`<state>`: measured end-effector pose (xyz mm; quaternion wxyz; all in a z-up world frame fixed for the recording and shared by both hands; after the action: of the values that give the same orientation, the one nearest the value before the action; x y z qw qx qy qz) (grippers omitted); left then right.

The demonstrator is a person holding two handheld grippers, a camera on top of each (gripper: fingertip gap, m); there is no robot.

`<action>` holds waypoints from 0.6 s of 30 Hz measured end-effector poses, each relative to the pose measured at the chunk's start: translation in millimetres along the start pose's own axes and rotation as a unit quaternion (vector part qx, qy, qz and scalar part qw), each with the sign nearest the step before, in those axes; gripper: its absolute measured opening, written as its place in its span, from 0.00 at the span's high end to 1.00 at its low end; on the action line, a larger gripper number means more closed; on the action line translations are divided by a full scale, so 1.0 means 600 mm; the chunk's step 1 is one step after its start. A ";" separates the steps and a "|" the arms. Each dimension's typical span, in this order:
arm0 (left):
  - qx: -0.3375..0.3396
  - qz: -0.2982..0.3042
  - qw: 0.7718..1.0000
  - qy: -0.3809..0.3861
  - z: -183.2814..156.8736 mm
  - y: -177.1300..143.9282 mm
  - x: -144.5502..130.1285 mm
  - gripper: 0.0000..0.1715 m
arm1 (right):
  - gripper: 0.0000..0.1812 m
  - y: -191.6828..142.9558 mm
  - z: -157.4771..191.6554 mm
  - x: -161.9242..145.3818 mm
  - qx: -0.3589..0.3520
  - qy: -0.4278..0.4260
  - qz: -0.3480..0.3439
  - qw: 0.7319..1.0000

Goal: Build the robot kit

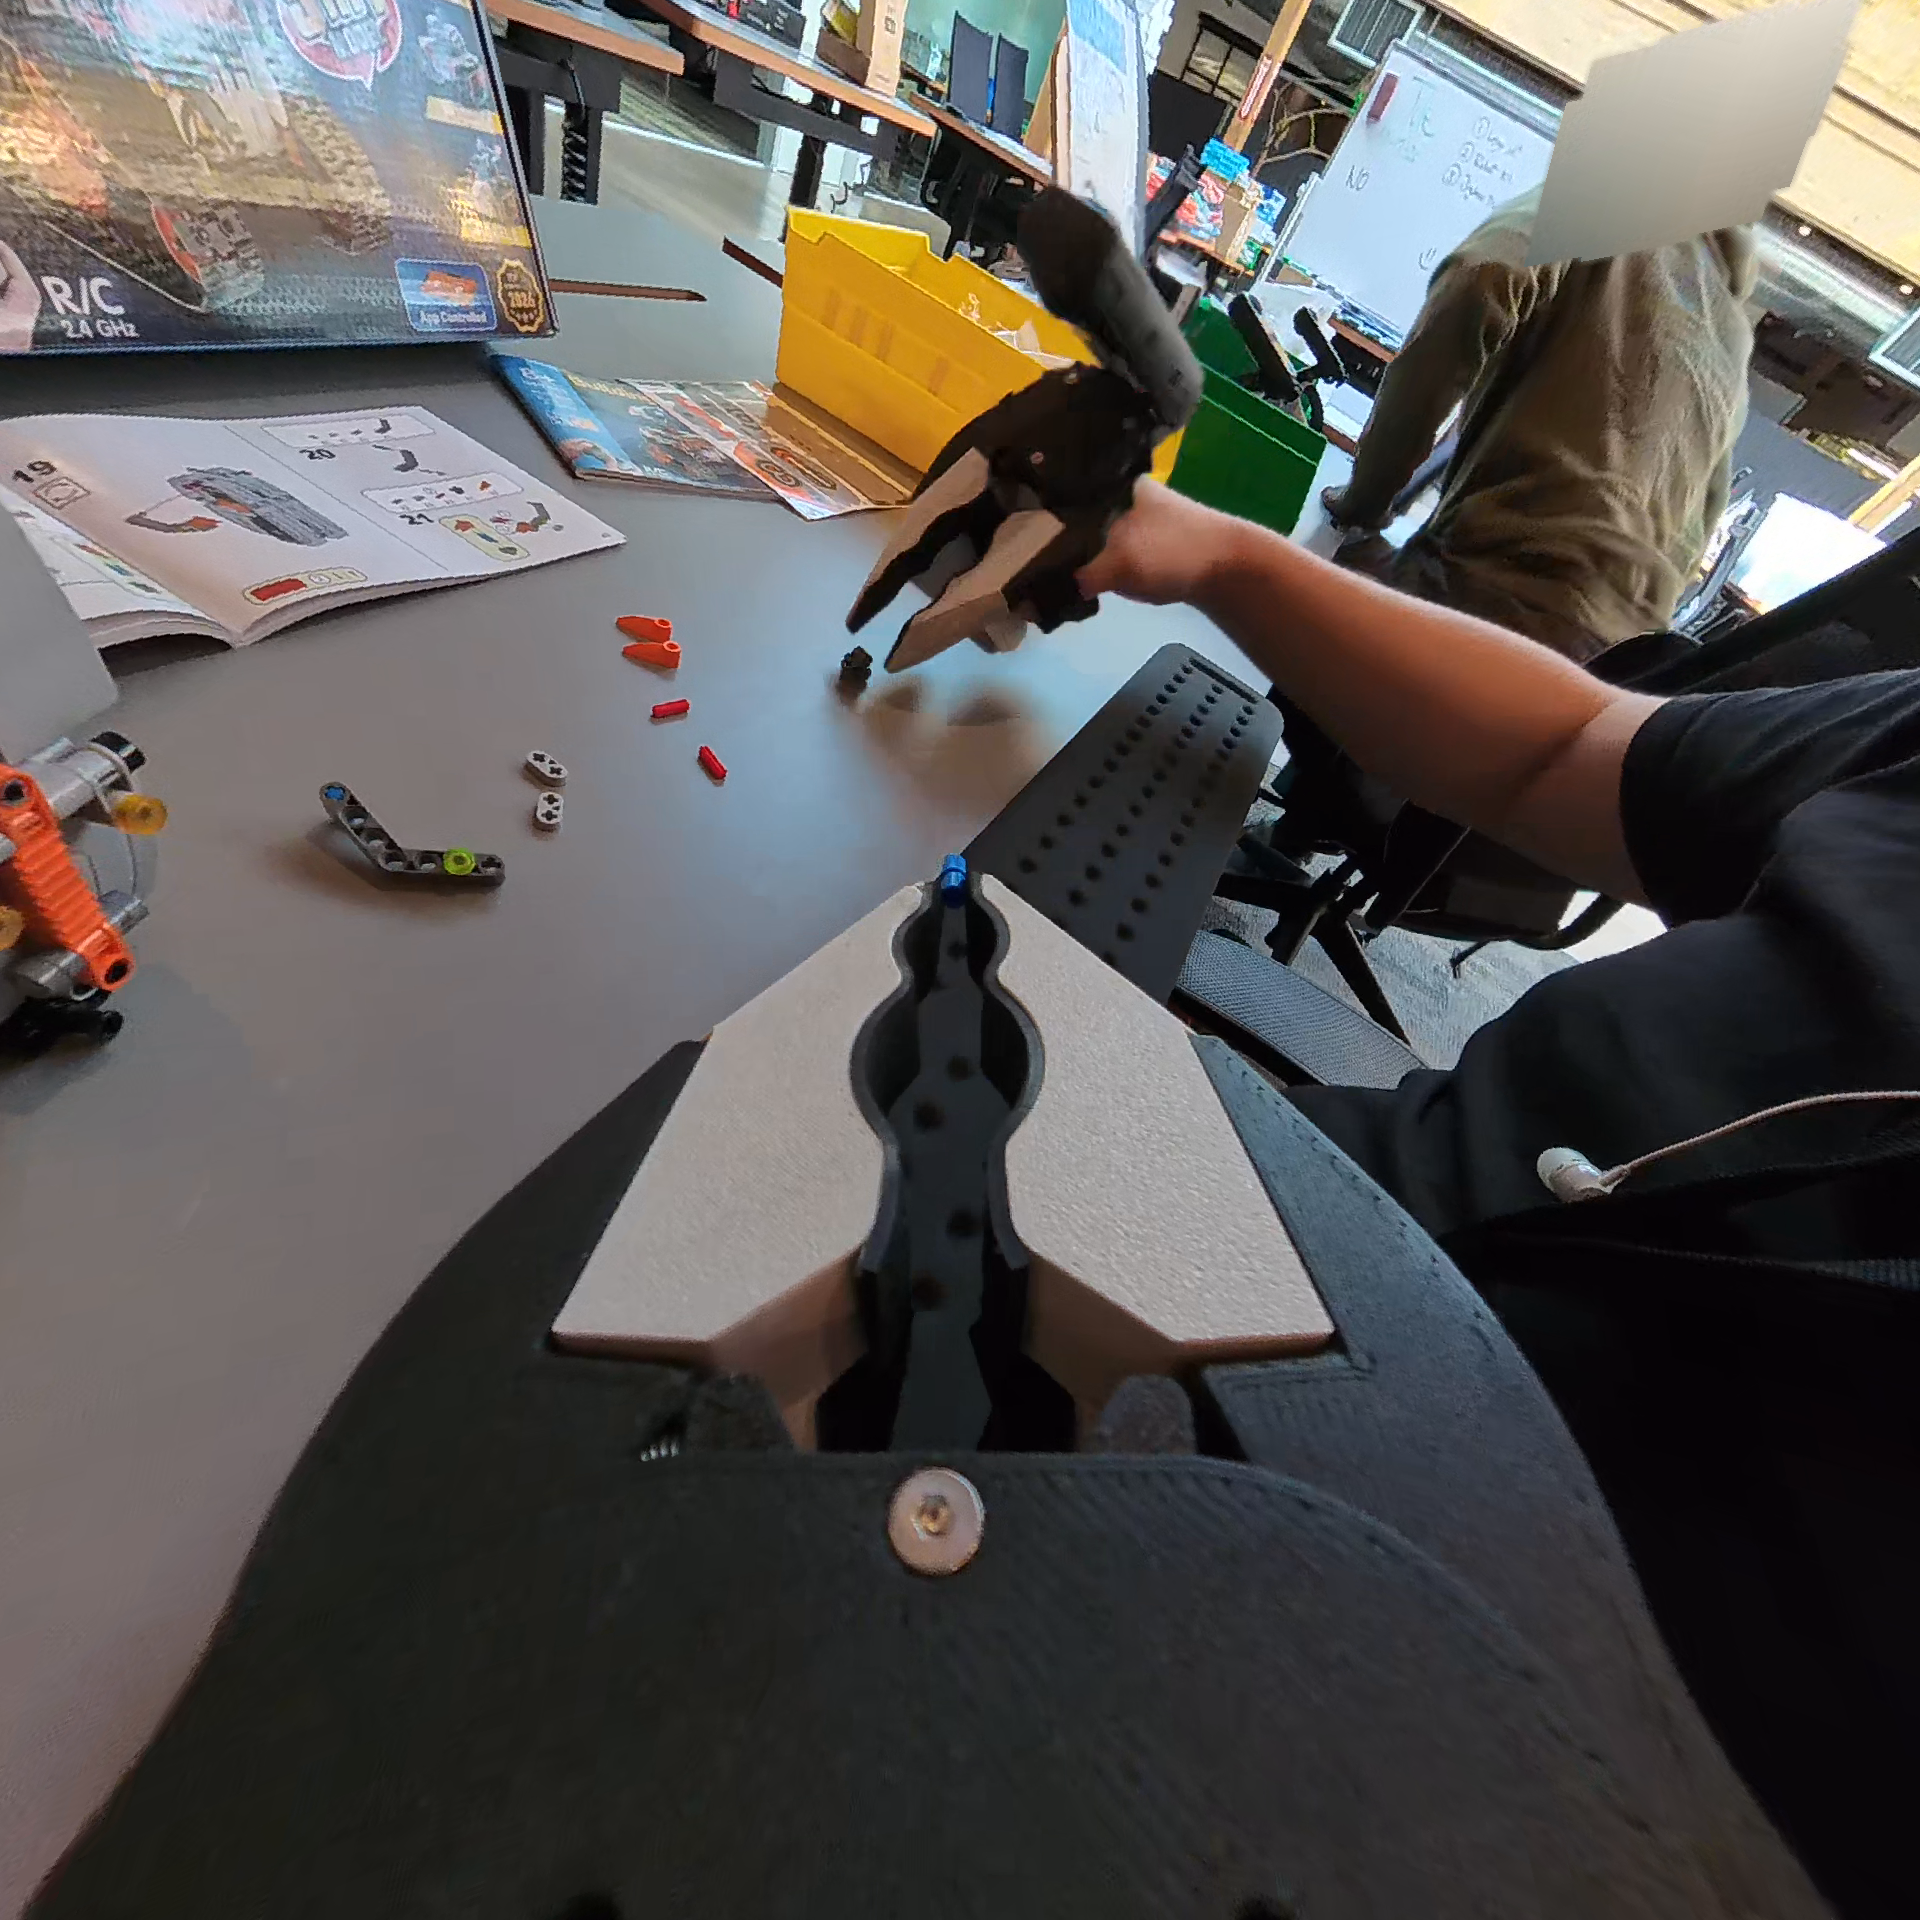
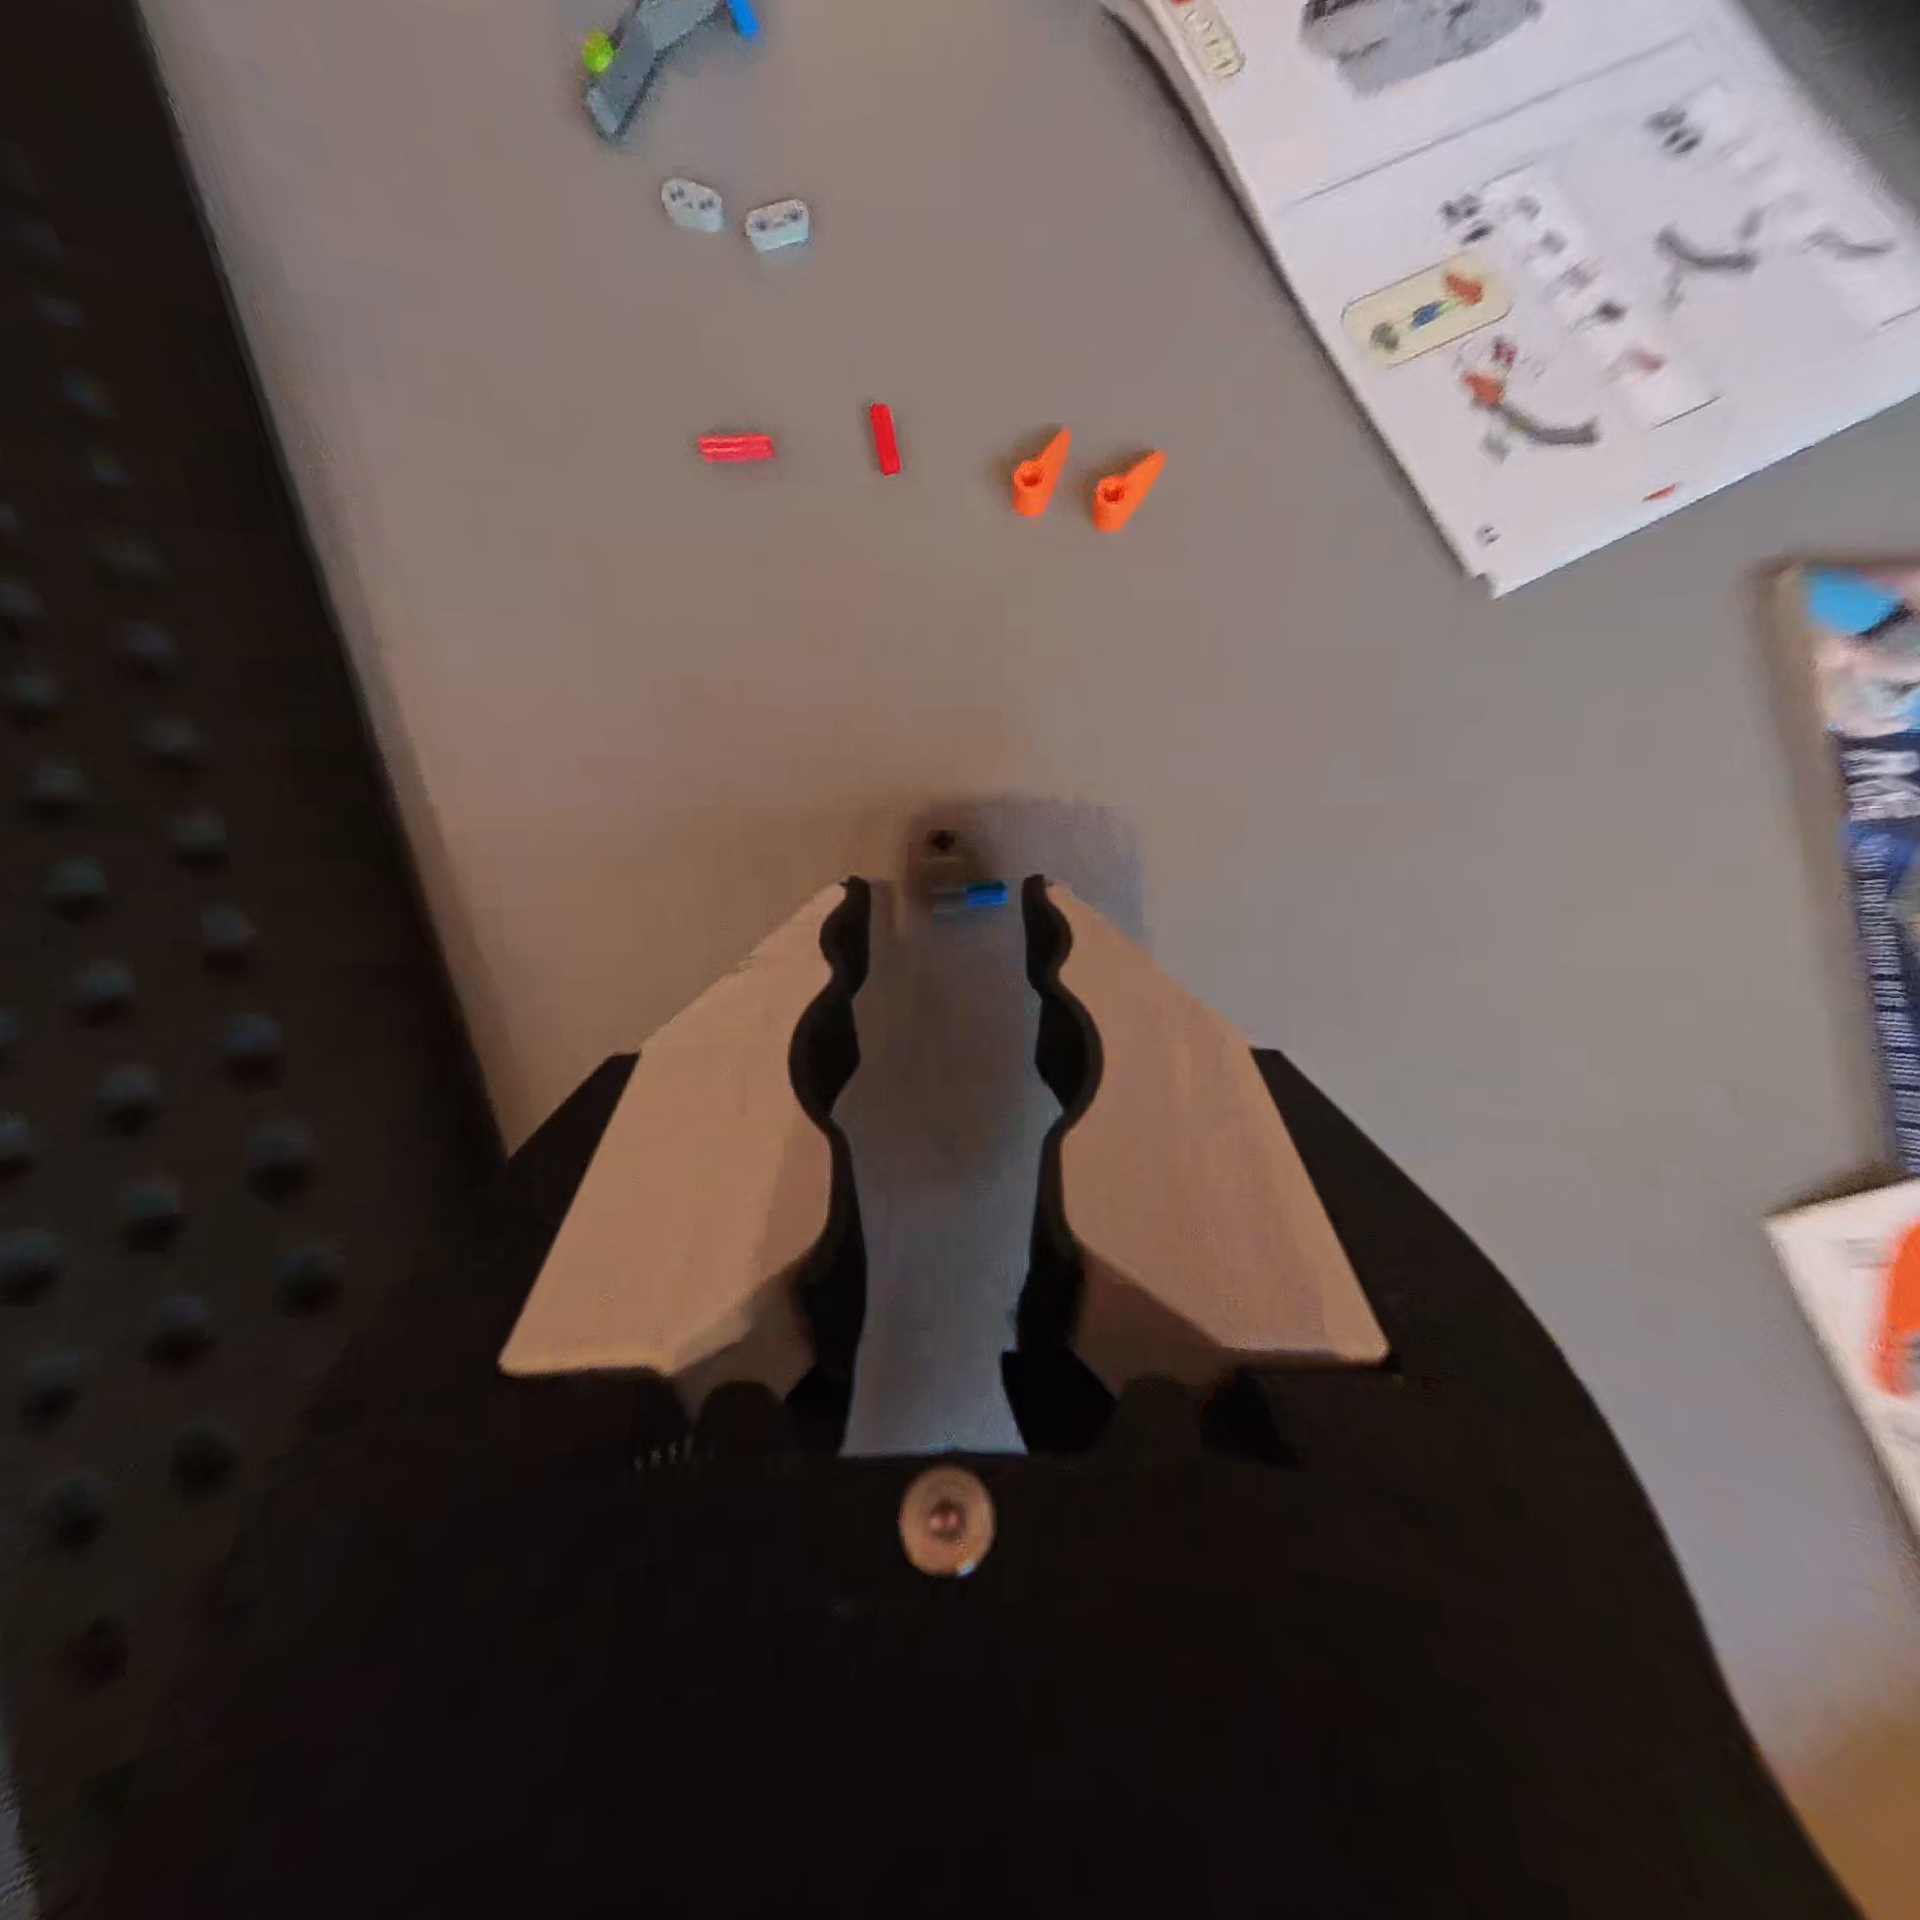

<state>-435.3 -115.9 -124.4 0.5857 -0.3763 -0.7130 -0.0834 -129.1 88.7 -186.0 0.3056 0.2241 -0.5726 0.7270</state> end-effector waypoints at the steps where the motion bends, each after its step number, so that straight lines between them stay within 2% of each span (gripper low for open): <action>1: 0.000 0.000 1.000 0.003 -0.002 0.001 0.001 0.99 | 0.84 0.003 -0.005 -0.002 0.017 0.011 -0.012 1.000; 3: -0.002 0.001 1.000 0.007 -0.005 0.003 0.002 0.99 | 0.88 0.004 -0.014 -0.006 0.016 0.010 -0.038 0.999; 6: -0.001 0.007 1.000 0.007 -0.005 0.005 0.000 0.99 | 0.95 0.006 -0.009 -0.011 0.002 -0.036 -0.032 0.999; 9: -0.001 0.008 1.000 0.004 -0.003 0.005 0.001 0.99 | 0.95 0.003 0.001 -0.009 -0.068 -0.130 -0.018 0.989; 11: -0.001 0.009 1.000 0.004 -0.002 0.007 0.002 0.99 | 0.95 0.005 0.010 -0.005 -0.139 -0.209 0.010 0.968; 13: 0.000 0.011 1.000 0.007 -0.002 0.008 0.004 0.99 | 0.95 0.015 0.018 -0.007 -0.208 -0.290 0.086 0.930; 15: -0.001 0.012 1.000 0.008 -0.003 0.010 0.006 0.99 | 0.95 0.031 0.026 -0.011 -0.240 -0.352 0.151 0.892; 16: 0.000 0.013 1.000 0.010 -0.003 0.011 0.006 0.99 | 0.95 0.036 0.031 -0.010 -0.248 -0.369 0.161 0.881; 18: 0.002 0.014 1.000 0.012 -0.003 0.011 0.007 0.99 | 0.95 0.041 0.038 -0.007 -0.245 -0.372 0.163 0.880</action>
<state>-429.6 -110.6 -122.3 0.5962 -0.3841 -0.7006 -0.0782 -143.8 62.1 -200.4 -0.0082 0.2995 -0.8324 0.4662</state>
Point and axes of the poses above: each gripper's, where its closed fingertips meet, y out along the fingers, x out of its top, z = x × y across the jaws, the point moved 8 cm from there along -y, back along the fingers, and after that the axes turned 15 degrees about x, right-handed, at the moved point
